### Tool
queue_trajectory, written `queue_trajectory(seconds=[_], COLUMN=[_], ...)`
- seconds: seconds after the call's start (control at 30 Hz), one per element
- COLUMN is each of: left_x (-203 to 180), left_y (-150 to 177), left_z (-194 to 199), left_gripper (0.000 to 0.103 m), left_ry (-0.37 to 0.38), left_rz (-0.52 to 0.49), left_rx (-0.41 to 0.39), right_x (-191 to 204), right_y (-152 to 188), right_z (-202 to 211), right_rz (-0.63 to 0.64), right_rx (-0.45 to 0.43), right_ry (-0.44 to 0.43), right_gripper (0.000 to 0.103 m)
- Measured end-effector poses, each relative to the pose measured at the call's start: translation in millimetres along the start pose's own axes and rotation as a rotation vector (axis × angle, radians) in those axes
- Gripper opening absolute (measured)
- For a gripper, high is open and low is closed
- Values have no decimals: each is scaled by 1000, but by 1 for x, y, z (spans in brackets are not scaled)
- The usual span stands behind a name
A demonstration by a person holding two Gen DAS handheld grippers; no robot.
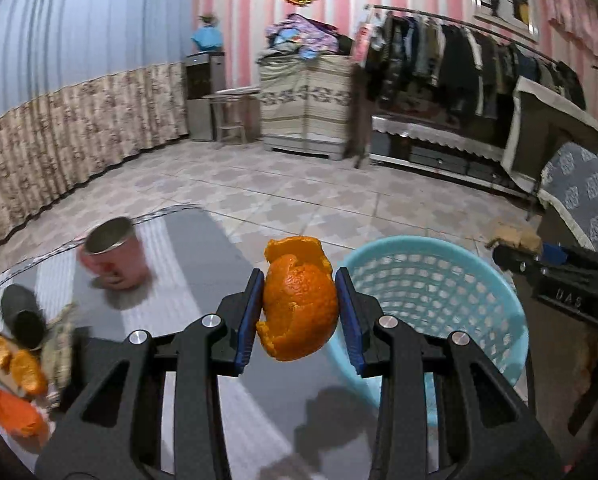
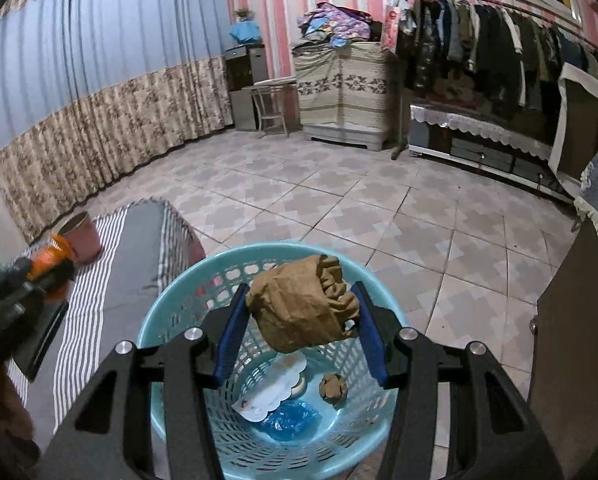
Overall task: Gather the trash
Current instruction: 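Open the left gripper to drop the orange peel while the right releases the bundle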
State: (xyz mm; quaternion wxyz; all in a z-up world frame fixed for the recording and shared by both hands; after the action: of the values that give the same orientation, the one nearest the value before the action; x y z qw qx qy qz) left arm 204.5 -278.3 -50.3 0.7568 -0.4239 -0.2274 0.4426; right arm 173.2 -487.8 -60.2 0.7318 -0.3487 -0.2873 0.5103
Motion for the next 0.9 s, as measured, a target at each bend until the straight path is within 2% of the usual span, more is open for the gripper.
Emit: queue_trajectory(seconds=[0.3, 0.33, 0.4, 0.43, 0.53, 0.73, 0.8, 0.9], left_x=[-46, -47, -48, -47, -42, -14, -3, 15], left_y=[-10, -10, -11, -12, -17, -23, -20, -17], left_z=[-33, -35, -38, -38, -30, -5, 4, 15], left_gripper=[41, 44, 62, 65, 75, 95, 96, 96], left_ry=[63, 66, 71, 67, 41, -74, -117, -132], left_rz=[-63, -63, -53, -48, -50, -34, -26, -1], left_rx=[16, 21, 27, 21, -10, -68, -79, -77], right_x=[-36, -37, -37, -38, -36, -14, -4, 8], right_y=[3, 2, 3, 3, 3, 5, 6, 5], right_z=[-8, -8, -7, -7, -8, -8, -9, -10], right_rz=[-76, -85, -83, -81, -77, -41, -23, 4], right_rx=[13, 12, 11, 11, 14, 17, 16, 4], right_ry=[28, 21, 19, 21, 21, 10, 0, 2], right_gripper=[51, 51, 51, 51, 51, 52, 52, 54])
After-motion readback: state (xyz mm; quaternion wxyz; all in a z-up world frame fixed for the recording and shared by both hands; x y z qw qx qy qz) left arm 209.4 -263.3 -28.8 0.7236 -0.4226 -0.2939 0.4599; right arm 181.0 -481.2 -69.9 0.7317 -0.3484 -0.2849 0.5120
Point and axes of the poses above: each gripper's, at about its wrist camera, not at the fingertips, and z roughly against the way its jaws point, x to its left, y to its underside, the point moved 2 cm from there along -z, roughly the way its jaws point, and after that the axes turned 4 degrees about y, right-handed, at the moved point
